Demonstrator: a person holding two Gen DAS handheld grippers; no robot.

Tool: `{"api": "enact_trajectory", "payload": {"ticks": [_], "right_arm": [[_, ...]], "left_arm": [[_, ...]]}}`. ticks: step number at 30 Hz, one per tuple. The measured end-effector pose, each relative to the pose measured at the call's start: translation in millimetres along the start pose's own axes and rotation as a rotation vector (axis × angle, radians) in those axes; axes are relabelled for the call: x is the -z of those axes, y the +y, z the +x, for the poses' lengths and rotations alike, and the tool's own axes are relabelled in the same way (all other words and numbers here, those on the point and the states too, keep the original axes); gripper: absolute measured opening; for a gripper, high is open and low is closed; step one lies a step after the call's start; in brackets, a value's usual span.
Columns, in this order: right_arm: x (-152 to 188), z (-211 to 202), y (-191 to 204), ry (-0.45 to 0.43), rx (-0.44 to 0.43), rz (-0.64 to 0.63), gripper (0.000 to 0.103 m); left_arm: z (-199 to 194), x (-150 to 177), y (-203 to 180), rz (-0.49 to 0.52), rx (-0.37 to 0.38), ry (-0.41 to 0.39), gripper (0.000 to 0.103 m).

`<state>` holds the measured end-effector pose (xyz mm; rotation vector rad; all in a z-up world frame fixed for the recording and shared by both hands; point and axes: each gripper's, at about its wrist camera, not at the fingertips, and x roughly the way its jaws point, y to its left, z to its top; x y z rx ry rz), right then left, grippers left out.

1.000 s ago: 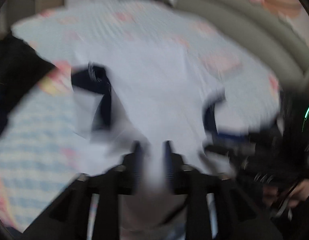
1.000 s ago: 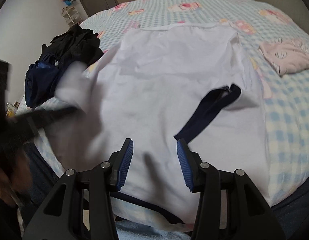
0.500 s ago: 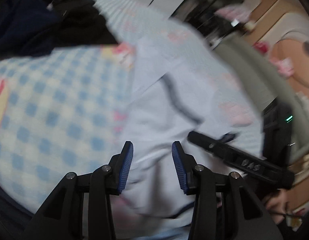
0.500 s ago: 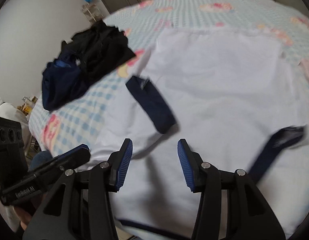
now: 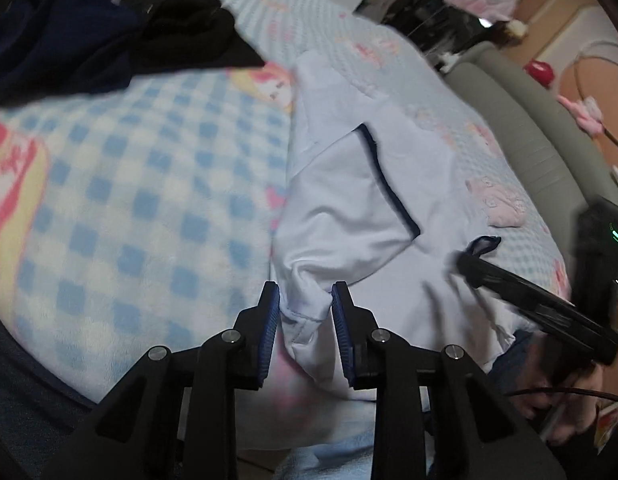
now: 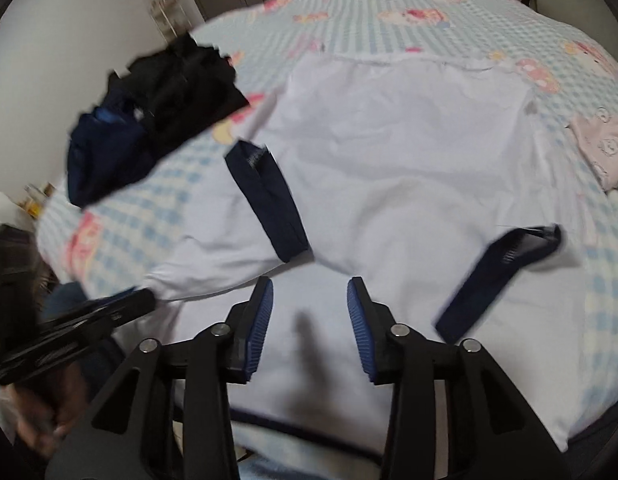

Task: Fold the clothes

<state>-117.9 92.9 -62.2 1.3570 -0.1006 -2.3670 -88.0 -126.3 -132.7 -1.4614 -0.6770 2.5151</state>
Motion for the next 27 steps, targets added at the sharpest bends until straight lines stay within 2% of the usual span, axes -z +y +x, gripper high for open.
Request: {"api": "enact_trajectory", "payload": {"ticks": [2,5,7,8,9,10,14,18,20,22,23,27], "right_arm": [[8,-17,-8,-0.016,0.01,0.01,0.04],[28,-44,-31,-0.049,0.078,0.05,0.043],[45,-57,-51,-0.066,0.157,0.093,0.048],[53,-61,-61,-0.072,0.203,0.116,0.049],[61,-64,-71,-0.074,0.244,0.14,0.049],[67,-61,-80,-0.06,0.264,0.173,0.049],[85,-51,-106,-0.034,0.231,0.316,0.049],[83,-51,-107,-0.042,0.271,0.316,0.049],[84,-51,-109,-0.035,0.298,0.312,0.05],[88,-53,-112,-0.046,0.286,0.319,0.053],[89,-53,-114,-0.048,0.3,0.327,0.057],[96,-50,-124,-0.039,0.317,0.369,0.065]], "left_arm": [[4,2,1,-0.016,0.024,0.024,0.029],[5,7,0,-0.031,0.074,0.031,0.056],[10,10,-3,-0.02,0.041,0.028,0.054],[13,10,-4,-0.018,0.017,0.024,0.045],[15,9,-5,-0.021,-0.005,0.014,0.03],[17,7,-6,-0.023,-0.028,0.004,0.026],[12,8,-7,-0.029,-0.071,-0.044,0.014],[1,10,-3,-0.026,-0.139,-0.084,0.01],[-4,11,2,-0.041,-0.112,-0.08,0.01],[-6,11,3,-0.046,-0.073,-0.083,0.012],[-6,12,5,-0.045,-0.06,-0.076,0.014],[5,16,12,-0.066,-0.045,-0.019,0.019]]}}
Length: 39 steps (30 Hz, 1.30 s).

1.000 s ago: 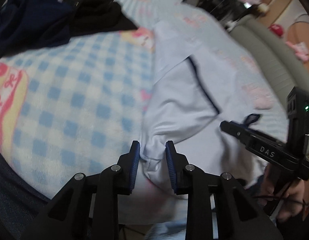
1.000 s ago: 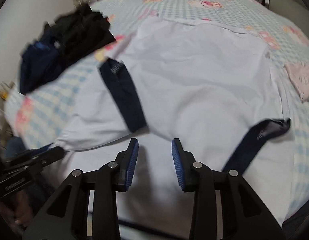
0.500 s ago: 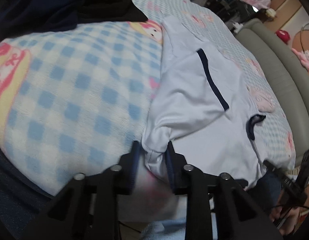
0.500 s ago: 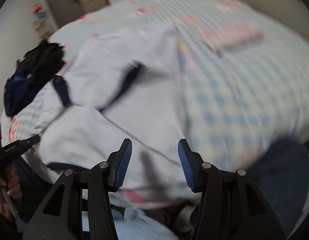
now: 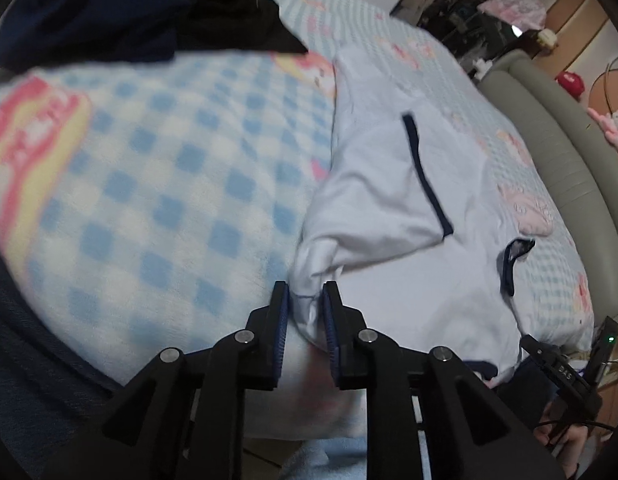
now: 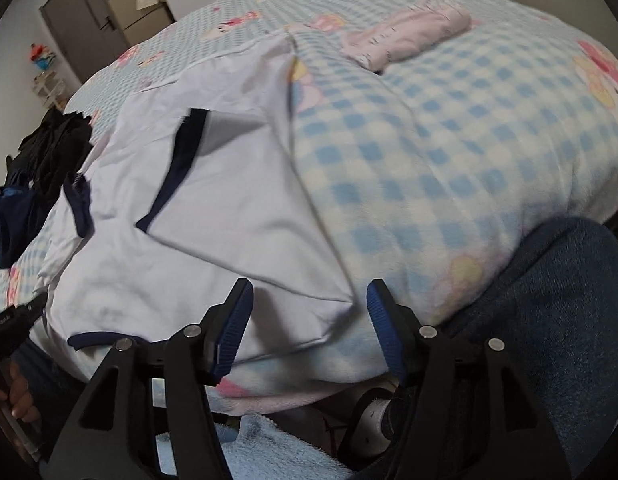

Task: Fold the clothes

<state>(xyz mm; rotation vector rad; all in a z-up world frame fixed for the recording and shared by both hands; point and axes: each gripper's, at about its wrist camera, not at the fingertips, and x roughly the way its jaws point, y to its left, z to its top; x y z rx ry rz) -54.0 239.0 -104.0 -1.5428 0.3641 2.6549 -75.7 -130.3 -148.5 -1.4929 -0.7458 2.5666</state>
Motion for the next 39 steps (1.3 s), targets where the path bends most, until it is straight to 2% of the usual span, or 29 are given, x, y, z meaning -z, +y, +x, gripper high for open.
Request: {"api": "enact_trajectory", "payload": {"ticks": [2,4,5,6,11,13,14,15,16,17,19,20,23,29,31,33,35,36,37,39], "right_arm": [[3,10,-2,0.027,-0.002,0.009,0.065],[5,16,-6,0.037,-0.05,0.026,0.067],[4,15,-7,0.029,-0.081,0.039,0.066],[3,14,-8,0.018,-0.11,0.049,0.061],[2,-4,-10,-0.079,-0.177,0.062,0.042],[2,-5,-10,-0.091,-0.188,0.06,0.039],[1,0,-9,-0.072,-0.197,0.044,0.038],[0,5,-8,-0.052,-0.206,0.028,0.039],[-1,12,-7,-0.021,-0.216,0.01,0.042],[-1,25,-5,0.045,-0.223,-0.019,0.044],[-3,36,2,0.062,-0.171,-0.048,0.035],[-4,29,5,0.035,-0.15,-0.068,0.012],[-5,4,9,-0.061,-0.105,-0.108,0.004],[-10,-34,4,-0.144,-0.063,-0.127,0.003],[-6,-39,0,-0.145,-0.043,-0.133,0.003],[-6,-27,-4,-0.075,-0.055,-0.123,0.003],[-2,-11,-11,0.025,-0.085,-0.1,0.006],[-1,-5,-14,0.068,-0.098,-0.088,0.007],[-3,-5,-15,0.07,-0.107,-0.076,0.01],[-6,-23,-18,0.014,-0.175,-0.064,0.022]], "left_arm": [[3,0,4,-0.025,0.03,0.011,0.024],[5,-1,8,-0.051,0.066,0.02,0.034],[4,-1,10,-0.067,0.091,0.02,0.04],[3,-1,9,-0.074,0.104,0.014,0.042],[0,3,-2,-0.015,-0.009,-0.033,0.041],[5,3,-3,-0.011,-0.023,-0.023,0.038],[5,3,-5,-0.001,-0.026,-0.025,0.028],[4,2,-7,0.02,-0.035,-0.035,0.012],[3,3,-10,0.039,-0.052,-0.051,0.007],[1,3,-11,0.05,-0.061,-0.059,0.006],[-3,4,-11,0.062,-0.068,-0.061,0.004],[-7,4,-11,0.068,-0.069,-0.066,0.003],[-26,6,-17,0.098,-0.062,-0.094,0.002],[-47,13,-32,0.155,-0.051,-0.095,0.002],[-45,21,-35,0.181,-0.078,-0.085,0.002],[-34,25,-33,0.167,-0.09,-0.044,0.002],[-24,25,-23,0.112,-0.071,0.036,0.004],[-26,23,-20,0.092,-0.05,0.052,0.005],[-33,21,-18,0.088,-0.022,0.043,0.006],[-53,18,-18,0.099,0.039,-0.003,0.009]]}}
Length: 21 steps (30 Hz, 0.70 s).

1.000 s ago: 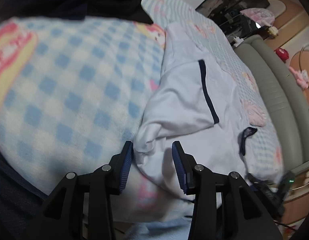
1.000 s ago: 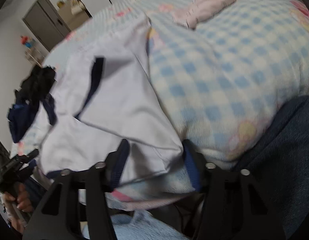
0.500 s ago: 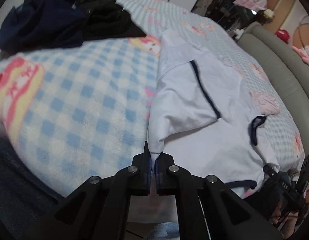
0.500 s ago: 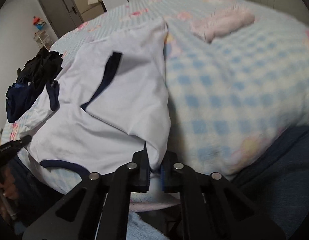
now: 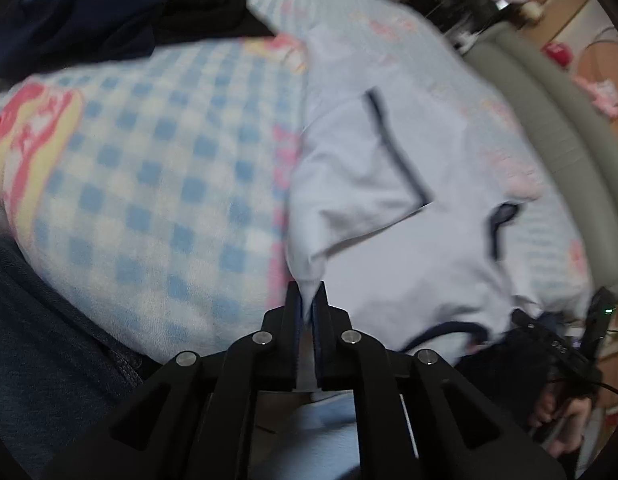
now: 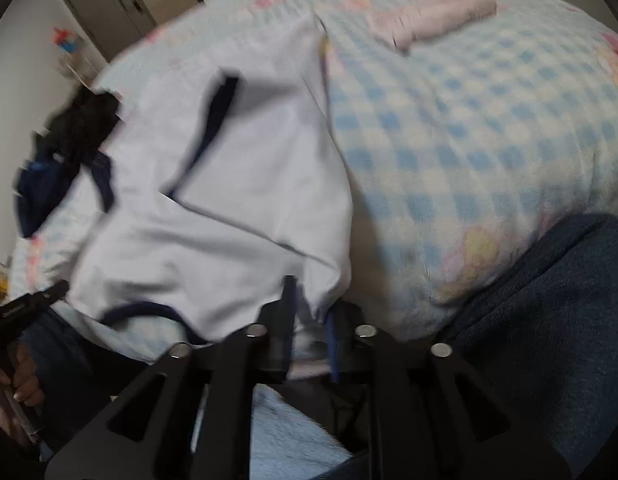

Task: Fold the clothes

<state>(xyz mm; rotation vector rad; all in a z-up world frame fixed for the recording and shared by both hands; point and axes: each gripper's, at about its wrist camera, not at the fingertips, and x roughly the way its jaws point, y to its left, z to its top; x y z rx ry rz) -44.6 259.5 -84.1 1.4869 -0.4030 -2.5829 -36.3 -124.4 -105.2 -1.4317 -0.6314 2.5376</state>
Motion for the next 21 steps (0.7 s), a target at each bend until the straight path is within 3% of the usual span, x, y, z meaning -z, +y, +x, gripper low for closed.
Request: {"api": "enact_trajectory", "payload": {"ticks": [4,8,13,17,21], "right_arm": [[-12,-42,-5,-0.089,-0.121,0.02,0.023],[-51,-61,-2,-0.139,-0.199,-0.008,0.027],[-104,-27,8,-0.142,-0.091,-0.094,0.034],[-130,22,-6,-0.079,-0.033,-0.064,0.034],[-138,54,-9,-0.034,0.003,-0.062,0.034]], "left_arm": [[-23,-39,5,0.023,0.009,-0.093,0.01],[7,-100,10,0.031,0.004,-0.085,0.01],[74,-135,-4,0.041,0.003,0.032,0.012],[98,-138,-16,0.052,0.017,0.068,0.029],[116,-139,-16,0.093,-0.152,0.112,0.029]]}}
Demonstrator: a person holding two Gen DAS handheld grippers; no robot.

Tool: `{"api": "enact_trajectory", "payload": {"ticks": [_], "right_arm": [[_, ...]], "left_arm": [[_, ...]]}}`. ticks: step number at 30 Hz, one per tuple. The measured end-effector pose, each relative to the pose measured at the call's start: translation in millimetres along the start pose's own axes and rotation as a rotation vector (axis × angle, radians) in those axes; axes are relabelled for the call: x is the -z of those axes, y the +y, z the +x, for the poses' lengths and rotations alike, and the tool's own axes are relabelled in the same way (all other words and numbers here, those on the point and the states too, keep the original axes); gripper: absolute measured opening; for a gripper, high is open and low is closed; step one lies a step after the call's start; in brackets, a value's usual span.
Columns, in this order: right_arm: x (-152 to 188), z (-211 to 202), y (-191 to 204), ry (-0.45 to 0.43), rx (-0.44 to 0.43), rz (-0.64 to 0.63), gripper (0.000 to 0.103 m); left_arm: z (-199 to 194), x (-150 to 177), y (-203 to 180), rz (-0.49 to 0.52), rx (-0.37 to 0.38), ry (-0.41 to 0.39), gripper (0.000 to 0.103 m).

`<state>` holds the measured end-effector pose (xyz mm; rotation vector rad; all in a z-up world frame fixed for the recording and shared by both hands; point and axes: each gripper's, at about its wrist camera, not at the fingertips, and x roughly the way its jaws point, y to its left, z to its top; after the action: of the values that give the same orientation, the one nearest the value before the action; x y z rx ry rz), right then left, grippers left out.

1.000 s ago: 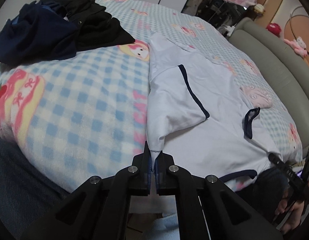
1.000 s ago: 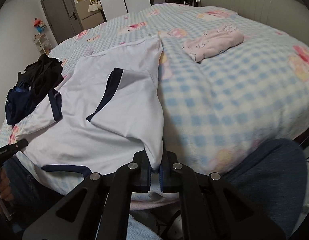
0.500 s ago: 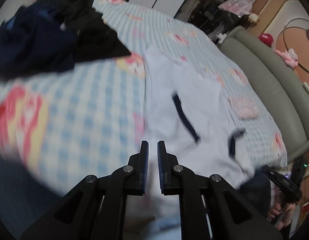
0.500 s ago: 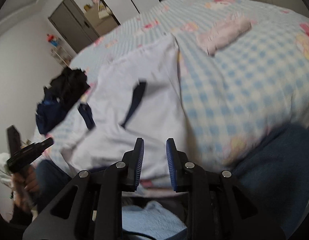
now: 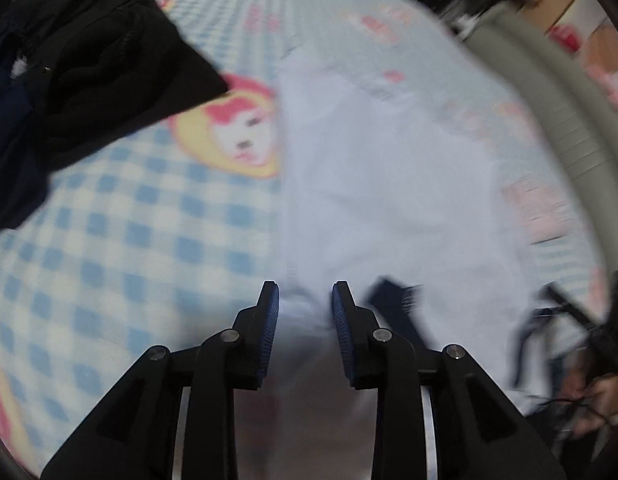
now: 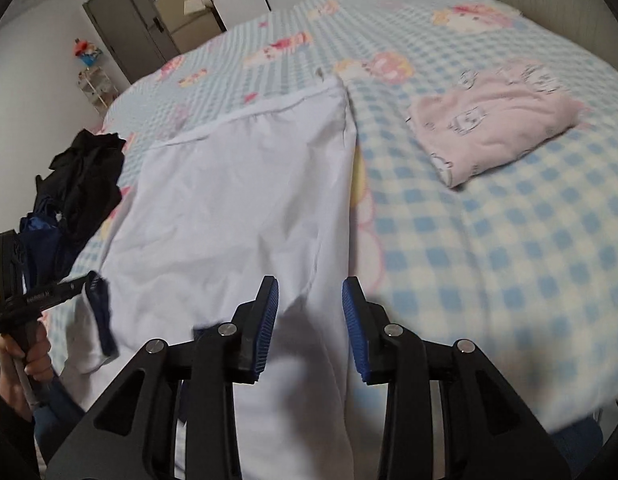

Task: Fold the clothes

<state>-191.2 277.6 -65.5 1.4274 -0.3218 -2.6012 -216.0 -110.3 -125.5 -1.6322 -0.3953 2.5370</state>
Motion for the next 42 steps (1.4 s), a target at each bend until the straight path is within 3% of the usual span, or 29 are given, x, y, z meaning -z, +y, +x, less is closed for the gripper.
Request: {"api": "enact_trajectory", "payload": {"ticks": [3,6,7,10,12,16,19,21,27,30,33,35,37,40,42], "right_arm": [[7,27,-8,0.084,0.068,0.0,0.031],[14,17,-18,0.053,0.085,0.017,0.031],[16,12,-21,0.043,0.095,0.025,0.031],[17,-8,-22,-0.031,0.063,0.036,0.033],[17,-21,-21,-0.084,0.031,0.04,0.034],[19,-7,-22,-0.035,0.081,0.056,0.033],[23,2,-28,0.001,0.143,0.079,0.032],[26,-11,-26,-0.041,0.204,0.053,0.032],[30,-46,-34,-0.095,0.105,0.119,0.034],[42,-75,-33,-0.129,0.065,0.139,0.038],[63,-88,-27,-0.113,0.018,0.158,0.038],[74,-71,-18,-0.059,-0.008,0.161,0.038],[86,-65,-8,-0.025,-0.014,0.168,0.038],[97,-76,9,-0.057,-0.027,0.114,0.039],[104,-80,19,-0.061,-0.025,0.069,0.043]], "left_arm": [[0,3,7,-0.008,-0.055,0.011,0.029],[-9,5,15,-0.012,-0.125,-0.005,0.029],[-12,5,19,-0.023,-0.112,-0.016,0.029],[-24,6,27,-0.077,0.029,-0.064,0.027],[-25,8,25,-0.065,0.048,-0.085,0.029],[0,6,27,-0.052,-0.093,-0.006,0.031],[-12,5,26,-0.04,-0.141,-0.036,0.031],[-21,4,25,-0.032,-0.162,-0.06,0.029],[-53,15,33,-0.094,0.068,-0.187,0.029],[-64,31,25,-0.054,0.155,-0.208,0.029],[-48,42,10,-0.01,0.053,-0.16,0.027],[-32,49,6,-0.033,-0.01,-0.101,0.027],[-38,60,-2,-0.052,-0.001,-0.125,0.027],[-65,77,-22,-0.005,0.04,-0.224,0.027],[-53,85,-35,0.048,0.037,-0.153,0.029]]}}
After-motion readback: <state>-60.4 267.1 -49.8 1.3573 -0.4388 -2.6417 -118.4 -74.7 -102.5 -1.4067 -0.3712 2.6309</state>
